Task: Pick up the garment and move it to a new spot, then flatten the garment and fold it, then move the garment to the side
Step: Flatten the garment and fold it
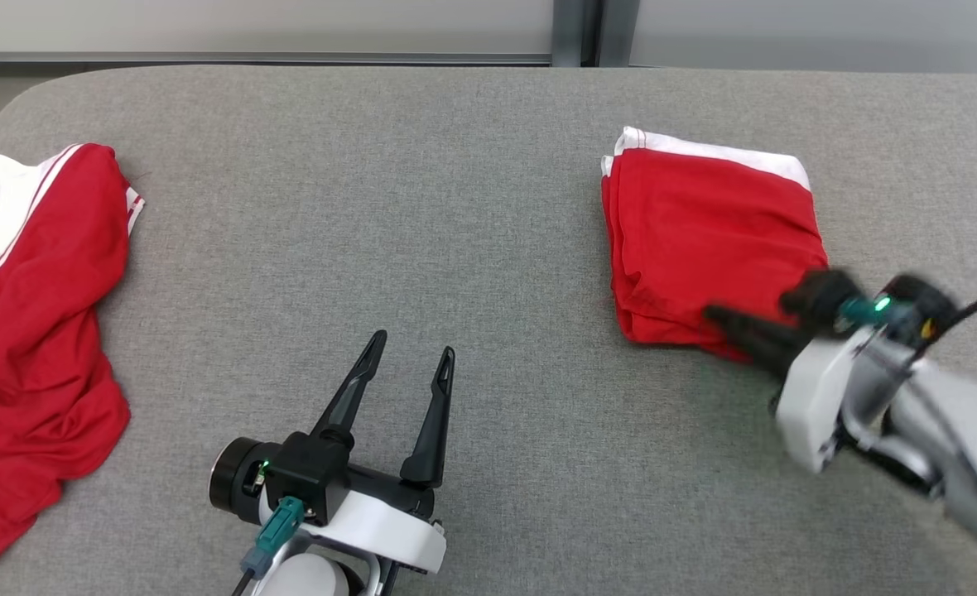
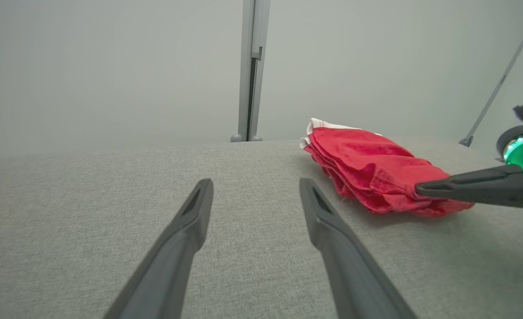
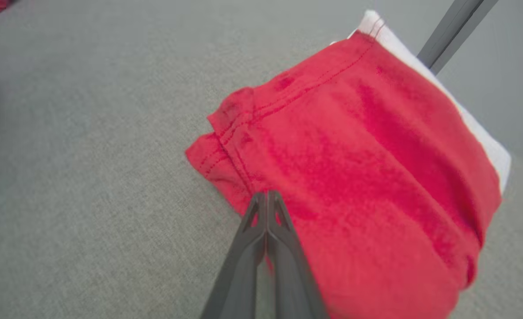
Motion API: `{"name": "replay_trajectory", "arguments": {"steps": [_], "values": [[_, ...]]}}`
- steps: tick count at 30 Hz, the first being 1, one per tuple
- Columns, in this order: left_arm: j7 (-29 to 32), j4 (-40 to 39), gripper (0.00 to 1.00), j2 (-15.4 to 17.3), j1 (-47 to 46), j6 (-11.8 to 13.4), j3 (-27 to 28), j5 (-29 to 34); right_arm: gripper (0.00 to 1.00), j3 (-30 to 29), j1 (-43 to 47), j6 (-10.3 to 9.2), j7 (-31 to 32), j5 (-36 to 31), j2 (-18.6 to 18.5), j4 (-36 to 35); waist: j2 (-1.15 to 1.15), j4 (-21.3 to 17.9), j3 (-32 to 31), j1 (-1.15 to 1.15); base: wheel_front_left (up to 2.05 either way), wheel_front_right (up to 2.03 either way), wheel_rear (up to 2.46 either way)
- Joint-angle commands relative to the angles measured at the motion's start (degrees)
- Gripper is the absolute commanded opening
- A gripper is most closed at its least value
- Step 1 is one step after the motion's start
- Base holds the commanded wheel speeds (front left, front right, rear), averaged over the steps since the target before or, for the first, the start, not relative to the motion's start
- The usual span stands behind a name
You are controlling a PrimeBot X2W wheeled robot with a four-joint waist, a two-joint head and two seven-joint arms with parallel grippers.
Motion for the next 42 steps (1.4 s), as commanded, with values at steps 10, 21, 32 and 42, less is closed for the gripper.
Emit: {"name": "replay_trajectory", "arguments": {"steps": [10, 21, 32, 42], "values": [[-0.1, -0.4, 1.00, 0.2, -0.9, 0.2, -0.8, -1.0, 0.00, -4.9, -0.5, -0.04, -6.8, -3.8, 3.9, 12.0, 0.00, 3.5, 0.6, 0.00, 0.00, 0.00, 0.00], [-0.1, 0.0, 1.00, 0.2, 0.5, 0.5, -0.3, -1.0, 0.00, 2.8, 4.8, -0.05, -14.8, -0.3, 17.9, 18.5, 0.00, 3.6, -1.9, 0.00, 0.00, 0.00, 0.00], [-0.1, -1.9, 1.00, 0.2, 6.5, 2.2, 6.8, -1.0, 1.00, -15.6, 13.1, -0.04, -17.6, -9.0, 21.2, 11.3, 0.00, -4.3, -9.4, 0.00, 0.00, 0.00, 0.00], [-0.1, -4.2, 1.00, 0.2, 13.7, 0.4, 15.3, -0.4, 1.00, -38.6, 30.1, -0.04, -17.5, -26.2, 23.6, -4.8, 0.00, -9.7, -14.9, 0.00, 0.00, 0.00, 0.00]]}}
